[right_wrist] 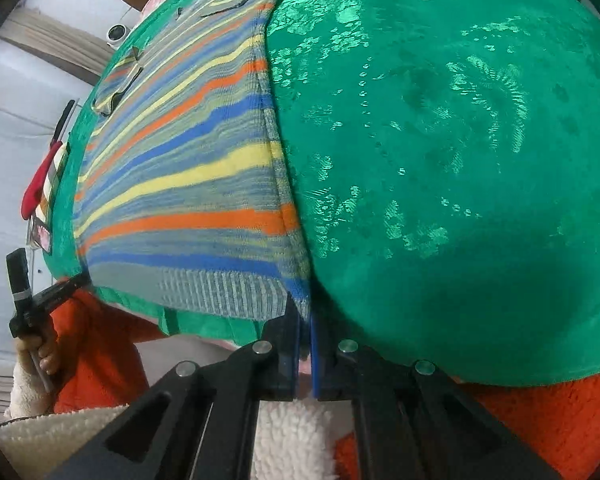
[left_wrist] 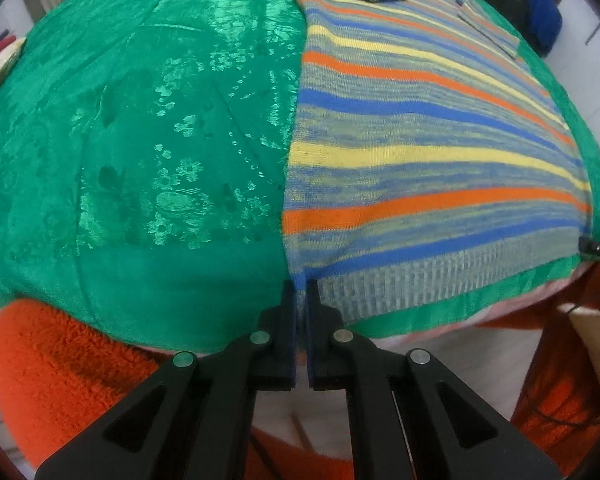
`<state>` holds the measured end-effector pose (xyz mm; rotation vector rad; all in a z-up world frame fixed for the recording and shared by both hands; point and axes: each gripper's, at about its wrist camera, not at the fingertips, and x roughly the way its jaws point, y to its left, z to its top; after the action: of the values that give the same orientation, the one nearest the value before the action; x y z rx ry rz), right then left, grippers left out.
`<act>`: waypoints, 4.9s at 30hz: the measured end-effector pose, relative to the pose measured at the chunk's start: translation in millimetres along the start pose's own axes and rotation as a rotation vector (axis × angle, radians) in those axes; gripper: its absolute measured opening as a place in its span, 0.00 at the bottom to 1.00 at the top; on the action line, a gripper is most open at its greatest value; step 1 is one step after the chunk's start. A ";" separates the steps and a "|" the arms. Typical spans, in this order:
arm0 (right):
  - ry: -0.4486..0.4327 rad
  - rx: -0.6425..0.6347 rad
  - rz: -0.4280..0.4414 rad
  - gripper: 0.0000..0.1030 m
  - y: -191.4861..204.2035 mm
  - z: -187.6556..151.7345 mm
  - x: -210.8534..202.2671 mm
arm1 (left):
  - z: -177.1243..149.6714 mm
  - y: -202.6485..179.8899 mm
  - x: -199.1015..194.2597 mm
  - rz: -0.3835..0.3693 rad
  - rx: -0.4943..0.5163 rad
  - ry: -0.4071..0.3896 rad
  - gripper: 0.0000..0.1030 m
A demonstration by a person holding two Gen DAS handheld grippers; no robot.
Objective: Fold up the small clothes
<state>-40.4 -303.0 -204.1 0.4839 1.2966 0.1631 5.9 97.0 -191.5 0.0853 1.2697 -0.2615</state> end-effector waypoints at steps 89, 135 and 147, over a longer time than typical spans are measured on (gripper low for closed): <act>-0.451 0.634 0.103 0.39 -215.6 219.5 -116.3 | 18.9 81.7 -12.9 0.189 -0.383 -0.324 0.97; -0.642 -0.083 -0.277 0.66 -1.2 46.5 -72.7 | 257.2 184.8 -34.7 0.097 -0.449 -0.361 0.02; -0.584 -0.067 -0.285 0.66 -6.4 47.2 -50.2 | 221.9 246.5 3.9 0.112 -0.650 -0.302 0.01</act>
<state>-10.4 -339.7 -153.6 0.2549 0.7703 -0.1658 273.1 288.8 -148.9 -0.4242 0.9929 0.2352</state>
